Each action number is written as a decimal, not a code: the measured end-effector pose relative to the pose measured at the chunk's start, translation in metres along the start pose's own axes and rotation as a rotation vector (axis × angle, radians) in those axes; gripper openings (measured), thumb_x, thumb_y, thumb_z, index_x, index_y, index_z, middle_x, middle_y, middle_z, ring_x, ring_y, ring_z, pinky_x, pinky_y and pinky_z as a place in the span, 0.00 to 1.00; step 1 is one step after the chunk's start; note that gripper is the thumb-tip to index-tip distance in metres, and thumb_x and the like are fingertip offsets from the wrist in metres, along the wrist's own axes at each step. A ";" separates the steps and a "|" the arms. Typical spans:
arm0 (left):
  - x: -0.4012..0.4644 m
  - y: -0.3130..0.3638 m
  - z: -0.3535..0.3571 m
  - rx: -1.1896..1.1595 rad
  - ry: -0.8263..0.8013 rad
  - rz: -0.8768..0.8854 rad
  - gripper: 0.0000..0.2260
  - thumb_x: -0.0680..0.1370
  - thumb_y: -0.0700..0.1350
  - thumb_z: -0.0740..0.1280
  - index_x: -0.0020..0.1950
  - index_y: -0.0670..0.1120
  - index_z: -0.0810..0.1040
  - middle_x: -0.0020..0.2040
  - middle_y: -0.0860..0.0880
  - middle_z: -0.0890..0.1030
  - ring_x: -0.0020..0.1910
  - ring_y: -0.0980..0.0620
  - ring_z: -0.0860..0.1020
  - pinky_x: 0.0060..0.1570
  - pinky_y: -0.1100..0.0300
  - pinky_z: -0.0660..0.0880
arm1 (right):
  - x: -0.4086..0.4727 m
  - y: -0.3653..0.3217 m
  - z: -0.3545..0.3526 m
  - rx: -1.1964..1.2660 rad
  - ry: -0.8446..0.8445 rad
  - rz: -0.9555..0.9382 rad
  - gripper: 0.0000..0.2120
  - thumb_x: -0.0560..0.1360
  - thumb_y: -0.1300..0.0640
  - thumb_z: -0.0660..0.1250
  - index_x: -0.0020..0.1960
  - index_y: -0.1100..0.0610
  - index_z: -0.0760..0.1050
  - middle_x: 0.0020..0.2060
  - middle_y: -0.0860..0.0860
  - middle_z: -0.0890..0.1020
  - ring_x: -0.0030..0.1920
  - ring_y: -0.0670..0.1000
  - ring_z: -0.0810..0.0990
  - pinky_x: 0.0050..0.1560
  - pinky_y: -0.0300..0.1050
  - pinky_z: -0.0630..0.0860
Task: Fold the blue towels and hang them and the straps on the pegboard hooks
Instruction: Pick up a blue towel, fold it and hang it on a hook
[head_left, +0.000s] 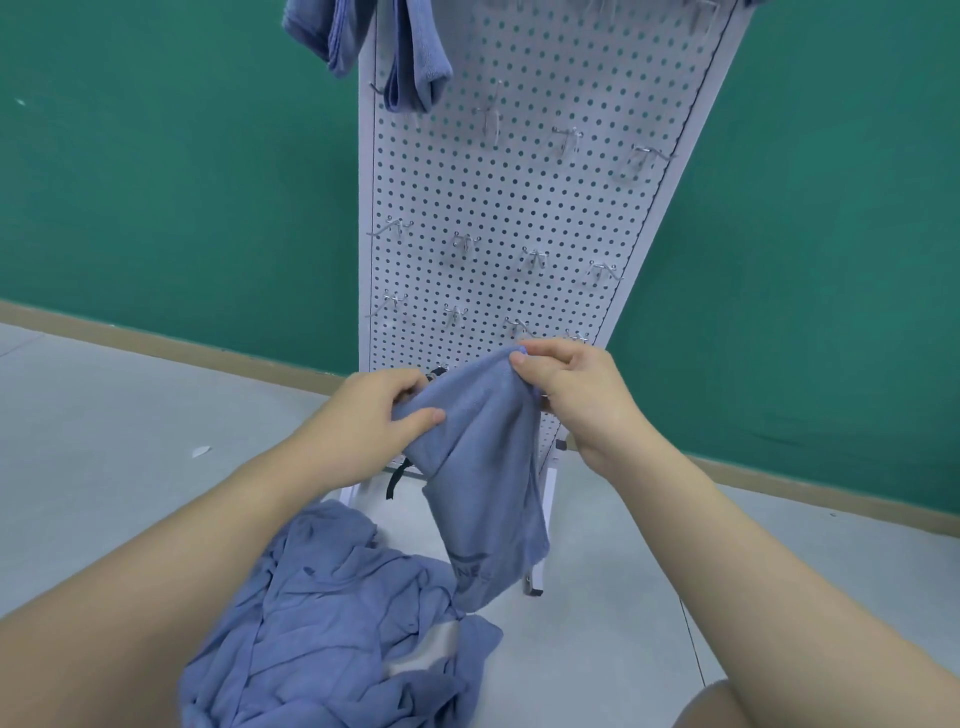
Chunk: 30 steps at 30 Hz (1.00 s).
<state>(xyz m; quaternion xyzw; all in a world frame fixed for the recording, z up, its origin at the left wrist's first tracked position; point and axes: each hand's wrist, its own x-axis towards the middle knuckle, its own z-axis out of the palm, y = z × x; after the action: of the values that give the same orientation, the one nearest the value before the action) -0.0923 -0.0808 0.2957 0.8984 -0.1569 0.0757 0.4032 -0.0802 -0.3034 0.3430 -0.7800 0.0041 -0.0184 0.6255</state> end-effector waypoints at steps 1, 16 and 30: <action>0.000 0.000 -0.001 -0.012 0.045 0.012 0.10 0.80 0.48 0.70 0.41 0.50 0.75 0.35 0.51 0.76 0.36 0.50 0.71 0.38 0.56 0.67 | 0.001 0.002 -0.002 0.004 0.011 0.000 0.08 0.80 0.55 0.73 0.58 0.55 0.84 0.39 0.41 0.87 0.44 0.43 0.83 0.55 0.46 0.81; -0.011 0.025 -0.012 -0.151 -0.048 0.180 0.20 0.82 0.44 0.68 0.71 0.64 0.75 0.41 0.68 0.78 0.46 0.66 0.76 0.48 0.75 0.68 | -0.005 -0.008 0.000 -0.232 0.008 -0.127 0.08 0.85 0.59 0.61 0.48 0.54 0.71 0.33 0.50 0.73 0.25 0.42 0.65 0.25 0.32 0.64; -0.006 0.019 -0.012 0.001 -0.049 0.027 0.26 0.80 0.56 0.69 0.31 0.47 0.60 0.26 0.54 0.60 0.28 0.54 0.59 0.32 0.55 0.58 | 0.001 -0.006 -0.003 -0.166 0.135 -0.167 0.04 0.85 0.59 0.62 0.52 0.56 0.75 0.30 0.46 0.72 0.28 0.44 0.66 0.27 0.33 0.65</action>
<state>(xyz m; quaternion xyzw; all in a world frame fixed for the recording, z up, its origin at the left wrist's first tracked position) -0.1044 -0.0820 0.3152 0.8980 -0.1790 0.0590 0.3977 -0.0796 -0.3046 0.3498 -0.8237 -0.0174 -0.1224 0.5534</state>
